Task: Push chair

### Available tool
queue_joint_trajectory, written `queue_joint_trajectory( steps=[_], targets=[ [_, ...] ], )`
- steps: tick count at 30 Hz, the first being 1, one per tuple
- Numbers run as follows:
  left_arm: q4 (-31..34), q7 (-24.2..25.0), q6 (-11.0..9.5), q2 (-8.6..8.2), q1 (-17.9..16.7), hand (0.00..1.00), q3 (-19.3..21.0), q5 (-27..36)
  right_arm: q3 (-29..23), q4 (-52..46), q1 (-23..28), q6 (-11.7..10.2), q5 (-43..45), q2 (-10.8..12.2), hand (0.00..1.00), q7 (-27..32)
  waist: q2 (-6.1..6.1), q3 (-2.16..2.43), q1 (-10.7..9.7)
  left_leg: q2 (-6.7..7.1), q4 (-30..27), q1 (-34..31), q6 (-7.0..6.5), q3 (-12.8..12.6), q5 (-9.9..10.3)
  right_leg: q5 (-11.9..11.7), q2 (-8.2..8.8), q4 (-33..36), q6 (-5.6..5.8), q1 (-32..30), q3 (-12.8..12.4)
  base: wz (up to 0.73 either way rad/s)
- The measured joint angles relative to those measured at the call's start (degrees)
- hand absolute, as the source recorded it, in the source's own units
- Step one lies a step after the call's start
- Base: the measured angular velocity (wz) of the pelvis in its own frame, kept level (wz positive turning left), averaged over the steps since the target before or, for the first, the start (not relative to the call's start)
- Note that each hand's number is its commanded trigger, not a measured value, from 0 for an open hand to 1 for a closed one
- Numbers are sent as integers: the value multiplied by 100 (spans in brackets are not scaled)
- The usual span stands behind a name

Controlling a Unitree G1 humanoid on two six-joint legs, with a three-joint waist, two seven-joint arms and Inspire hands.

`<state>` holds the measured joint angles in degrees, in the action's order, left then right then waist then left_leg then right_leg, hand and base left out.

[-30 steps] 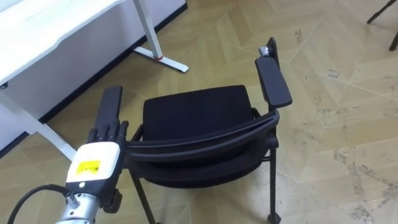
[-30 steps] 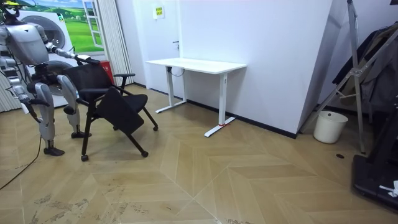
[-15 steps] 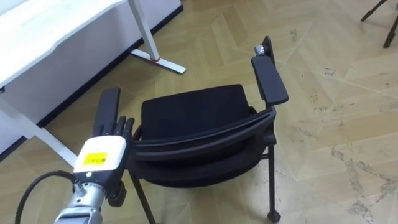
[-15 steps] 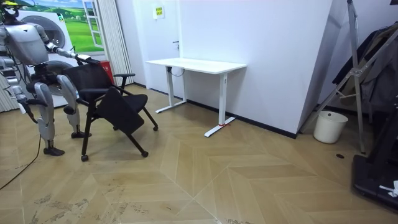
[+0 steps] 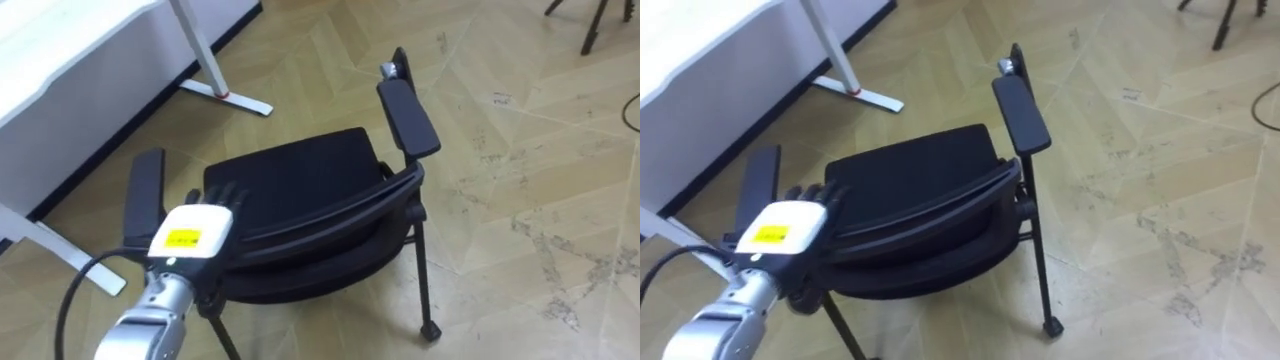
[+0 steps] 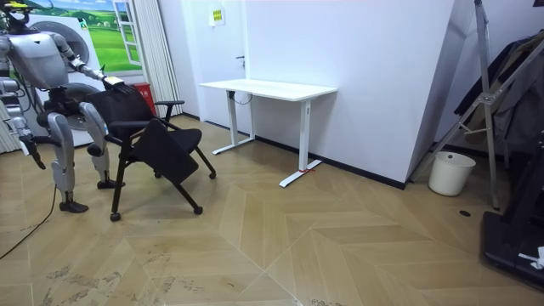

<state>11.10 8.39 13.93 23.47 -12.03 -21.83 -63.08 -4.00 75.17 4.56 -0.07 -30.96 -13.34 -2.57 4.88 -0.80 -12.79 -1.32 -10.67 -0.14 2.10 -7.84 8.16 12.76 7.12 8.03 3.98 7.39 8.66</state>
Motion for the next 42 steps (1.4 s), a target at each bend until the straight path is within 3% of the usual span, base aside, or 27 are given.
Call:
queue_joint_trajectory(
  steps=[8,9,10,11,16,20,29,34,42],
  targets=[
    [-234,-49,-152,0,262,0,-44,55,29,-20,-65,-71,93,6,0,-9,-70,-30,-7,0,-1,-3,0,-2,0,2,0,-31,1,-9,-10,0],
    [-292,-49,-185,1,316,9,-76,55,28,-20,-64,-89,111,6,0,-7,-75,-28,-7,0,-4,-6,0,-2,0,3,0,-31,2,-10,-11,0],
    [-318,-49,-192,1,346,68,-86,55,28,-18,-61,-108,118,6,0,-8,-75,-28,-7,0,-5,-6,0,-3,0,3,0,-30,3,-12,-13,0],
    [-350,-50,-194,0,372,100,-95,54,23,-13,-41,-118,119,8,0,-8,-72,-28,-16,0,-7,-3,0,-13,0,3,-1,-28,3,-17,-35,-5],
    [-491,-163,-232,-4,389,100,-90,54,18,-17,5,-130,131,30,0,-12,-46,-14,-77,-4,-5,37,0,-70,0,1,-1,-8,1,-15,-114,-6],
    [-771,-315,-298,-58,448,100,-91,75,-25,-5,11,-129,316,38,0,-21,31,24,-115,-7,-2,79,0,-103,0,1,-1,27,2,-3,-163,-3],
    [-1106,-406,-290,-335,571,100,21,361,-193,-12,5,-114,467,67,0,-127,56,25,-115,-12,-64,77,-2,-124,0,0,1,89,12,-6,-206,0],
    [-1223,-641,-402,-348,545,100,91,282,-249,-13,0,-106,452,77,0,-127,53,26,-106,-11,-67,85,-11,-124,5,-2,-2,96,11,0,-222,0],
    [-1227,-829,-398,-349,502,100,93,219,-616,6,145,-49,217,82,0,-394,5,25,-119,-11,-62,98,-11,-133,5,-2,-4,82,10,-2,-245,0]
  ],
)
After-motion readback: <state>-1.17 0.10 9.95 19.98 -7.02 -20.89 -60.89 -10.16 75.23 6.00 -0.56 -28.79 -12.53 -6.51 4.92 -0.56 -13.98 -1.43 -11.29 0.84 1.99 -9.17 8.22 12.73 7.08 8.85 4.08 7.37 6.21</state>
